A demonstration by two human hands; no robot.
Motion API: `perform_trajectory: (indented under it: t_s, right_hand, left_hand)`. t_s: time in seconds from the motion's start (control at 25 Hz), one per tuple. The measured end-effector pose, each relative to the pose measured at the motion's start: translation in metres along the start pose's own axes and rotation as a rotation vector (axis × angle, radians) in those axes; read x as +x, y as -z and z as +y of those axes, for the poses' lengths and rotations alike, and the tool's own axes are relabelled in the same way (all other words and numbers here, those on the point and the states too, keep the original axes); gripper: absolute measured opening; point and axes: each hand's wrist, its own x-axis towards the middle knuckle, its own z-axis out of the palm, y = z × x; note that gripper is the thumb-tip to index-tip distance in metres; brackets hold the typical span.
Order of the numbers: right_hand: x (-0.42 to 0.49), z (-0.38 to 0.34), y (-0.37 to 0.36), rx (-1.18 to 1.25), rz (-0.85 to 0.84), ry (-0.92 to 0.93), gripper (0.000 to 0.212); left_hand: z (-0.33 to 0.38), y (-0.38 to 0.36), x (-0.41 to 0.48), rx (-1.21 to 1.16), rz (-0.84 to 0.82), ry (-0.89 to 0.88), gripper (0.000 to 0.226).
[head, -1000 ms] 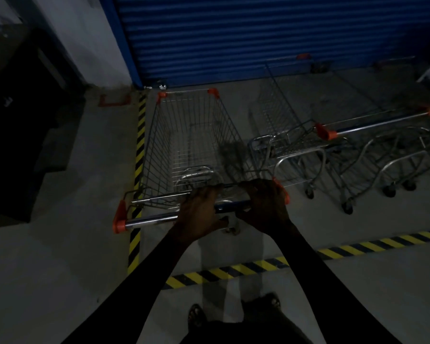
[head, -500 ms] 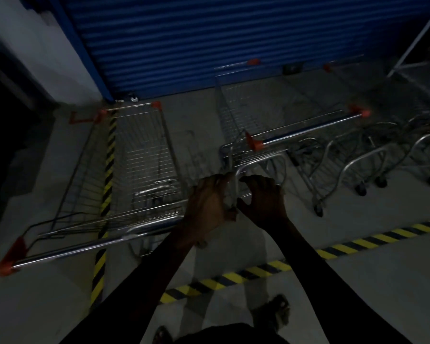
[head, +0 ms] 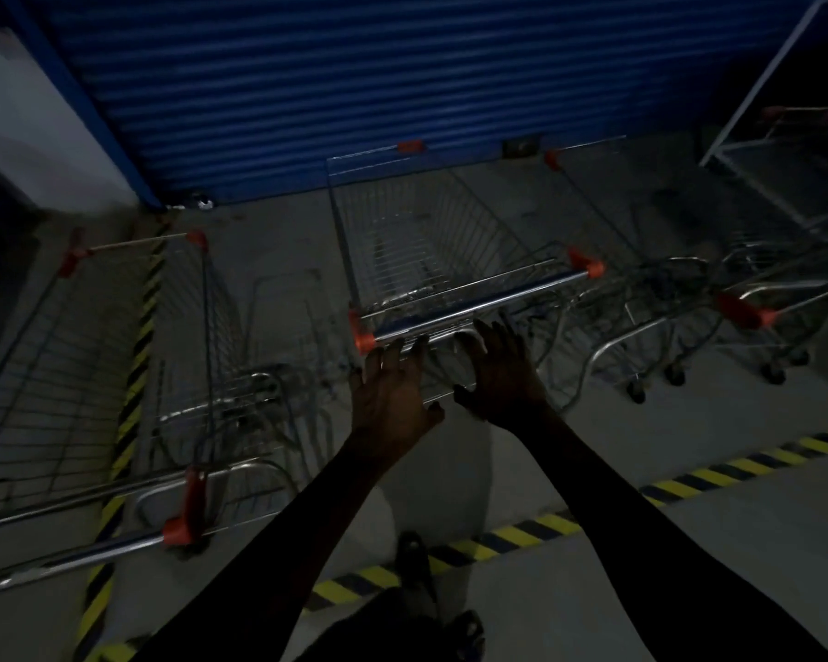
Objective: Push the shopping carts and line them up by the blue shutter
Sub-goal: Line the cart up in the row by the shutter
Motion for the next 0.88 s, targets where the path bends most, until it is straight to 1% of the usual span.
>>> perform_trajectory:
  t_s: [0.12,0.24,0.36,0.48,0.56,0.64,0.68,0.72,0.8,0.88]
  right_hand:
    - [0.015,0.023,-0.001,-0.071,-0.038,-0.008,0.092]
    - [0.026,0.053,-0.004,-0.126,-0.052,-0.035,0.101]
    - [0.049,0.083,-0.002,-0.199,-0.154,-0.043,0.105]
    - [0.071,0.11,-0.005,-0.254,-0.226,-0.031,0.102]
    - [0.085,0.129,-0.005,-0.258,-0.27,-0.002,0.103]
    - [0.101,0.147,-0.01,-0.259,-0.287,0.065,0.104]
    - [0.112,0.154,-0.014,-0.266,-0.29,0.115,0.1]
    - [0.123,0.16,-0.017,-0.277,-0.294,0.152,0.092]
    - [0.145,0.165,-0.014,-0.299,-0.289,0.203,0.07]
    - [0.159,0.171,-0.015,-0.282,-0.276,0.275,0.047]
  left_hand:
    - [0.01,-0.02,0.038,0.002,0.032,-0.039,0.1]
    - [0.022,-0.041,0.073,0.006,0.01,-0.037,0.096]
    - [0.032,-0.052,0.106,0.051,-0.109,-0.018,0.098]
    - [0.036,-0.058,0.124,0.063,-0.201,-0.007,0.093]
    - [0.037,-0.064,0.136,0.055,-0.239,-0.003,0.091]
    - [0.036,-0.07,0.15,0.027,-0.302,0.002,0.09]
    - [0.034,-0.072,0.159,0.024,-0.341,0.013,0.086]
    - [0.033,-0.074,0.166,0.036,-0.362,0.028,0.079]
    - [0.031,-0.074,0.179,0.095,-0.348,0.07,0.059]
    - [0.032,-0.074,0.183,0.166,-0.324,0.104,0.047]
